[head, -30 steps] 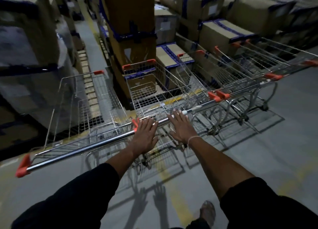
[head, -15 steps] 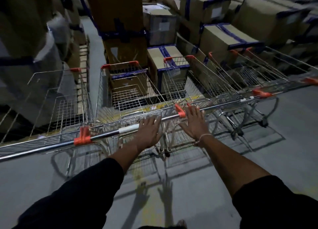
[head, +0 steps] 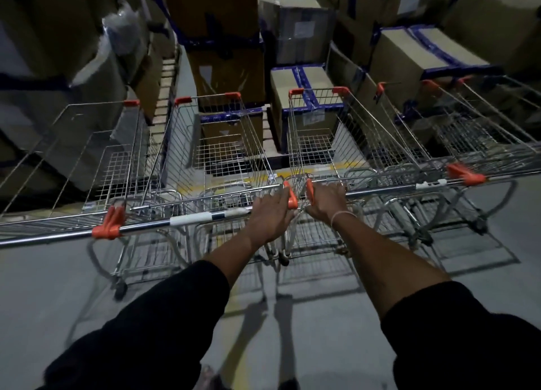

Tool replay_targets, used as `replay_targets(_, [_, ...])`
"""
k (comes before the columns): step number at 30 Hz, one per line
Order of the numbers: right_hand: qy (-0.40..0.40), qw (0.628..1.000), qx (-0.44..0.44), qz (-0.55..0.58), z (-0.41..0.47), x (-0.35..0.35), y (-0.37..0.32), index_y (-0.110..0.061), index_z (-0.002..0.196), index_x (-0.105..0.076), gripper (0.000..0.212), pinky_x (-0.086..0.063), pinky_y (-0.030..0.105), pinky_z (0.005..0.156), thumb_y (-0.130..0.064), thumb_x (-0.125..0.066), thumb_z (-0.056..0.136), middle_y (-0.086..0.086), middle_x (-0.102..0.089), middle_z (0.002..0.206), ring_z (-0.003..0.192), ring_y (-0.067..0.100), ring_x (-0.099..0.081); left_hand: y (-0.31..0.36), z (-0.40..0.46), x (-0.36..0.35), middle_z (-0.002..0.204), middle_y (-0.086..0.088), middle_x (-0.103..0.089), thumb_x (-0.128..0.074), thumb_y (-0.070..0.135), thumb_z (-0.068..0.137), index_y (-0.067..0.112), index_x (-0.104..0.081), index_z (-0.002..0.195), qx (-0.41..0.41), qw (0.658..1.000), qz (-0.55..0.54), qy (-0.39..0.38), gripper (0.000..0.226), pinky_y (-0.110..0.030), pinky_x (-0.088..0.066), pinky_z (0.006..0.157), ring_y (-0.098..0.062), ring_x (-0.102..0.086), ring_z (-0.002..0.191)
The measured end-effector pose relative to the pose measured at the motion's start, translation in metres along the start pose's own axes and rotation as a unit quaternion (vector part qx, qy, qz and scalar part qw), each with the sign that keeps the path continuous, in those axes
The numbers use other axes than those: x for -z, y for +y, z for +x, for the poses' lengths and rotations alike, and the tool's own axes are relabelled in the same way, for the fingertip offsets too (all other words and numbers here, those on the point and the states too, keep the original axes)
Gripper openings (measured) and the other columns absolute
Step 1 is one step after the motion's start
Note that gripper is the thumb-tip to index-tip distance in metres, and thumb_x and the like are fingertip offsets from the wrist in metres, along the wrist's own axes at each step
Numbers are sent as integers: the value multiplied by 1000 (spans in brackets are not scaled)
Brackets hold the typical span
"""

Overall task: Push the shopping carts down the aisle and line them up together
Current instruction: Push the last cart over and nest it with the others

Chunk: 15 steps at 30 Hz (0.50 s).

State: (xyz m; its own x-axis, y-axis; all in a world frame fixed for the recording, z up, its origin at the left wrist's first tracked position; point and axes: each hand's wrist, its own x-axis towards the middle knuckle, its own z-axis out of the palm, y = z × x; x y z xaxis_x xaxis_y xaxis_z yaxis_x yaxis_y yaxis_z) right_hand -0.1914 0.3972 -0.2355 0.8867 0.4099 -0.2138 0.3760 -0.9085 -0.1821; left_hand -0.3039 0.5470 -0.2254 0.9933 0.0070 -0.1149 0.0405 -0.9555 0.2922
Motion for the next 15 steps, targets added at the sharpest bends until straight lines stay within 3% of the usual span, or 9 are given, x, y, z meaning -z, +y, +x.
replay_targets(6, [33, 999, -5, 13, -3, -1, -5, -22, 126, -64, 36, -23, 44, 115, -30, -74, 93, 7, -69, 115, 128, 31, -52, 6, -2, -4, 151, -14, -48, -38, 45, 110, 13, -15, 164, 14, 999, -2, 33, 67, -46, -30, 106, -33, -44, 132])
replay_targets(10, [30, 999, 5, 14, -7, -3, -11, -20, 127, -63, 36, -25, 48, 120, -33, -71, 95, 7, -70, 120, 138, 34, -47, 7, -1, -4, 147, -15, -52, -38, 44, 110, 13, -16, 164, 16, 999, -14, 46, 66, -46, -30, 105, -33, -46, 129])
replay_targets(15, [36, 999, 11, 24, -6, -5, -15, -21, 124, -63, 35, -24, 51, 121, -37, -70, 95, 5, -70, 114, 134, 34, -49, 5, 2, -11, 143, -14, -55, -36, 44, 111, 14, -20, 164, 16, 996, -37, 82, 63, -42, -28, 97, -32, -48, 125])
